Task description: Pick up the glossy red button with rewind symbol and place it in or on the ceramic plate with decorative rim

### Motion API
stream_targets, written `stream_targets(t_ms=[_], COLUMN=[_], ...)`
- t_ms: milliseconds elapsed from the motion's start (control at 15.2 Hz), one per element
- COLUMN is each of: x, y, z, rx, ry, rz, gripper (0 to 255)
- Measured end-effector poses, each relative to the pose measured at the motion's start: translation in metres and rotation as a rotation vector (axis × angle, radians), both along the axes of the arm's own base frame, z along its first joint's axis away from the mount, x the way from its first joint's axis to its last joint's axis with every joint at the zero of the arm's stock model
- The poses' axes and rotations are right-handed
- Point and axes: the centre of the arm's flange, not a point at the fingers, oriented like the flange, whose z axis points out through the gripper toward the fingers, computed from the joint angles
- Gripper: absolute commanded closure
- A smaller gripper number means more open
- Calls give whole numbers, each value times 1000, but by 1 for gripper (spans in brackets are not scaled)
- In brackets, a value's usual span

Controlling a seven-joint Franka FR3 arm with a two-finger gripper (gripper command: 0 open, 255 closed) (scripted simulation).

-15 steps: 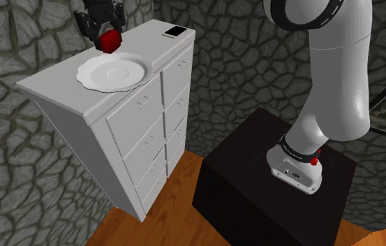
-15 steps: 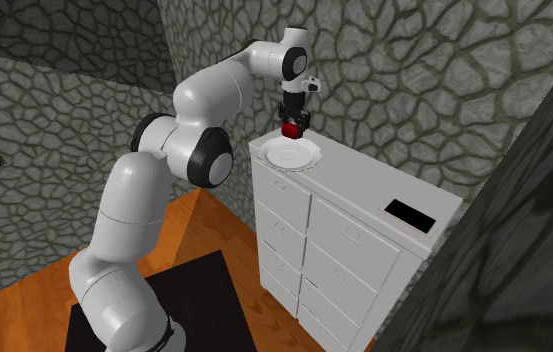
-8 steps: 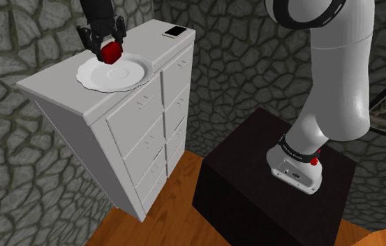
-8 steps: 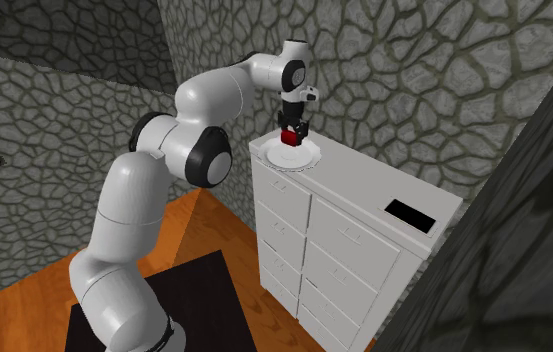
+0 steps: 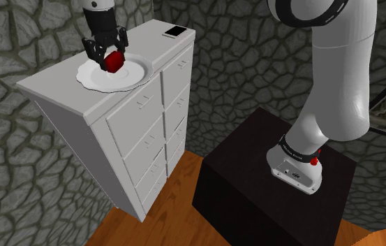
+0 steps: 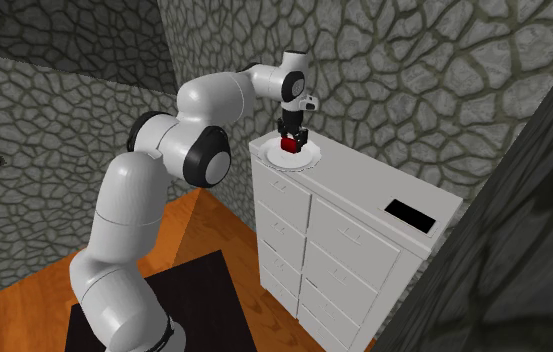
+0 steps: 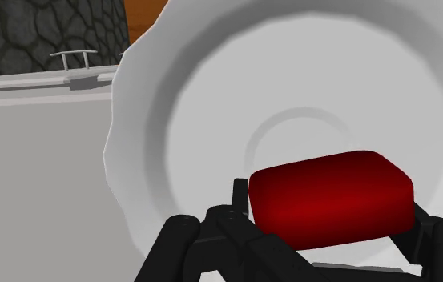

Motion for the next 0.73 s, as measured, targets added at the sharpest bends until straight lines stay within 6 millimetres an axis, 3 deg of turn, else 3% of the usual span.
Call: stream_targets(t_ms=[198, 264, 726], x=[0, 0, 1], y=[0, 0, -1], z=[-1, -1, 5], rx=[0, 0, 0], ry=[0, 0, -1], rz=[0, 0, 0], gripper=[255, 0, 0])
